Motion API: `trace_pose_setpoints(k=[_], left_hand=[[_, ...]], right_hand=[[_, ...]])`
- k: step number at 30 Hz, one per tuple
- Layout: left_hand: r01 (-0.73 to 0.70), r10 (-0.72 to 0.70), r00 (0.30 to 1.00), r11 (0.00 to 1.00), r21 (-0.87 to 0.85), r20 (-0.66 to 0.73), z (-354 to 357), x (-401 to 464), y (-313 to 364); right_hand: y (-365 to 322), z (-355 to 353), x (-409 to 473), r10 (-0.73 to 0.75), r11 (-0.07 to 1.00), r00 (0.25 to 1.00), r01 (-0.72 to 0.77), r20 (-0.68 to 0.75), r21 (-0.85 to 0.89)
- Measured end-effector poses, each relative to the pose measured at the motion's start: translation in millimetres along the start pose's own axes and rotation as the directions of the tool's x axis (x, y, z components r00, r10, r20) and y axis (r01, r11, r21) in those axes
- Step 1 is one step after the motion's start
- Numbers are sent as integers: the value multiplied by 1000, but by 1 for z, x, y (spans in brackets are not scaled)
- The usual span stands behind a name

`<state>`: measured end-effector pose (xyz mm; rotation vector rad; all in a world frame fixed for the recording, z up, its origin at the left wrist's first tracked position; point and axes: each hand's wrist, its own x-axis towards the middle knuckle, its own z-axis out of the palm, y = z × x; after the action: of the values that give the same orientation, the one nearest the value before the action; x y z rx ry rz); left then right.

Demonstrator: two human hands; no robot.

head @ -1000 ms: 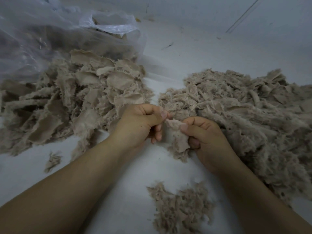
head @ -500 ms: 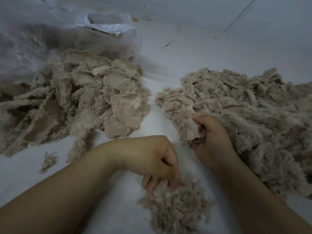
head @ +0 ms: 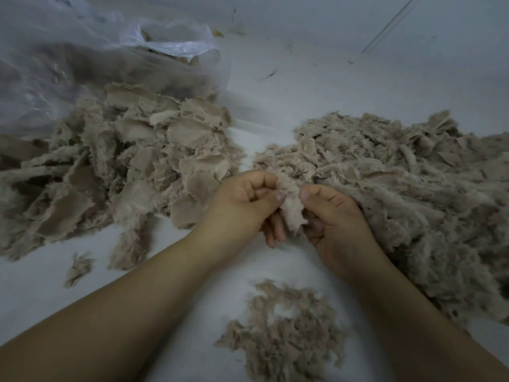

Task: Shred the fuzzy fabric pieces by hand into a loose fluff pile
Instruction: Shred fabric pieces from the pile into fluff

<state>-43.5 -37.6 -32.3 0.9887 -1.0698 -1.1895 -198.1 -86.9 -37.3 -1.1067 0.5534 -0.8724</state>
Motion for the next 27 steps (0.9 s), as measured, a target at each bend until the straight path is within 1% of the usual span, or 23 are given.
trace_pose_setpoints(k=[3, 4, 6, 8, 11, 12, 13, 15, 16, 18, 21, 23, 27], left_hand=[[-16, 15, 1000, 995, -95, -10, -2, 0, -1], [-17, 13, 1000, 993, -117, -28, -2, 0, -1], [-9, -1, 999, 984, -179, -54, 0, 1, -3], [14, -26, 998, 973, -231, -52, 0, 3, -4], [68, -67, 998, 960, -271, 15, -1, 3, -2], [82, -79, 997, 968, -236, 26, -1, 3, -2], [86, -86, 996, 983, -163, 10, -1, 2, -2], [71, -71, 995, 997, 9, -69, -1, 1, -4], [68, -62, 992, 996, 55, -109, -1, 1, -5], [85, -78, 980, 996, 35, -184, -3, 3, -5], [95, -102, 962, 995, -42, -253, -8, 5, -2], [98, -97, 965, 995, -10, -245, -9, 5, -2], [115, -99, 986, 986, 119, -131, -4, 7, 4]], right_hand=[[1, 2, -1, -17, 1000, 994, 18, 105, -11], [1, 1, 0, -3, 1000, 996, 5, 89, -16], [3, -1, 3, 31, 999, 1000, -31, 2, -27], [4, -2, 4, 54, 995, 997, -58, -55, -77], [6, -3, 4, 50, 992, 998, -56, -50, -109], [5, -2, 3, 47, 994, 999, -49, -23, -100], [4, 0, 2, 36, 996, 999, -36, 7, -85], [3, 2, 1, 10, 998, 999, -7, 36, -64], [3, 3, 1, 11, 998, 1000, -10, 14, -59], [4, 3, 1, 20, 998, 998, -23, -55, -58], [4, 1, 2, 27, 996, 995, -35, -98, -87], [4, -1, 2, 35, 997, 994, -42, -99, -70], [5, -2, 2, 25, 996, 1000, -26, -14, -89]])
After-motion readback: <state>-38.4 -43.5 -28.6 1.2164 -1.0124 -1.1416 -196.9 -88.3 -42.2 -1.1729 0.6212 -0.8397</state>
